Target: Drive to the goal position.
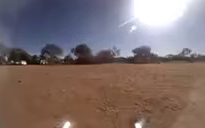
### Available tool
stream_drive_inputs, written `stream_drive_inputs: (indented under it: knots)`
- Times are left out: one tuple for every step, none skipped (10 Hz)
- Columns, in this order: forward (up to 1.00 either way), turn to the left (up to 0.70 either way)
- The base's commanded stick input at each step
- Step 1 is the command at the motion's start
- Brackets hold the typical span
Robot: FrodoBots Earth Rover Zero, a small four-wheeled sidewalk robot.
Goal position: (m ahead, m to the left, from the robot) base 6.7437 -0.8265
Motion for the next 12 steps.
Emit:
stream_drive_inputs:
  knots:
    - [0.50,0.00]
    - [0.50,0.00]
    - [0.50,0.50]
    - [0.50,0.50]
    - [0.50,0.04]
    - [0.50,0.01]
    - [0.50,0.00]
    - [0.50,0.00]
    - [0.50,0.00]
    - [0.50,0.00]
    - [0.50,0.00]
    - [0.50,0.00]
